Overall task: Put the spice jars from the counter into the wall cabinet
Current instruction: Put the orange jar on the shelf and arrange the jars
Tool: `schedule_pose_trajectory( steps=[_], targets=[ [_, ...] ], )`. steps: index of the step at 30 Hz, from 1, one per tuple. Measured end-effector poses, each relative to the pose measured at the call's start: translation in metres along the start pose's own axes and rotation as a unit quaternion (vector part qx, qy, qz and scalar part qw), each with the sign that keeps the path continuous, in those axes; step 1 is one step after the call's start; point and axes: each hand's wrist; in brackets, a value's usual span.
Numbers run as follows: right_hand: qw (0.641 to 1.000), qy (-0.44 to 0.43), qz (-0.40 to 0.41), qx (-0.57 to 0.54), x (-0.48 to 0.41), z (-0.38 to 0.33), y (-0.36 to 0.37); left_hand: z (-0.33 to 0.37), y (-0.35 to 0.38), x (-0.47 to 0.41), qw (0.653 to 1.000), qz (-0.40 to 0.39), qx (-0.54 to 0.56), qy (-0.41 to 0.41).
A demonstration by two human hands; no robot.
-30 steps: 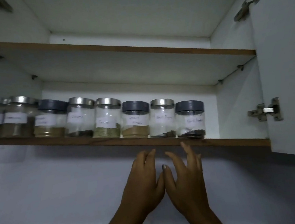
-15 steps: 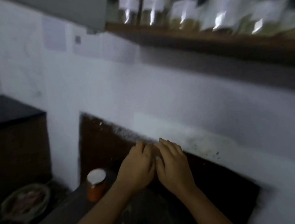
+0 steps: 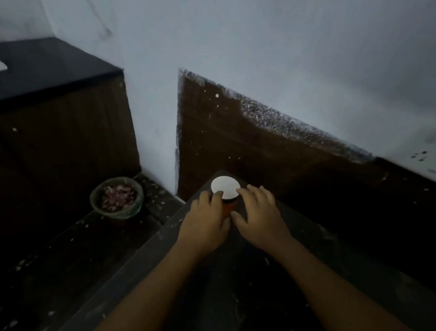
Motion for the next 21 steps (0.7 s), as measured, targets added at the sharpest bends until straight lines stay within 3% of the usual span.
schedule_pose_trajectory(
  steps=[6,14,21],
  targets=[
    [0.998,0.043,-0.035,-0.015,-0.034,0.001,0.054,-0.046,0.032,-0.024,0.998,-0.027,0.021,-0.044],
    [0.987,0.112,-0.085,-0.073,-0.061,0.018,0.084,-0.056,0.062,-0.044,0.982,-0.072,0.163,-0.058],
    [0.985,0.106,-0.032,-0.134,-0.050,0.023,0.081,-0.045,0.065,-0.043,0.982,-0.056,0.167,-0.070]
  ],
)
Point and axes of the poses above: each hand's wrist, its own x-axis away from the middle knuckle, its own y-axis out of the palm, z = x × y, and after that the axes turned 12 degrees about z, right-handed
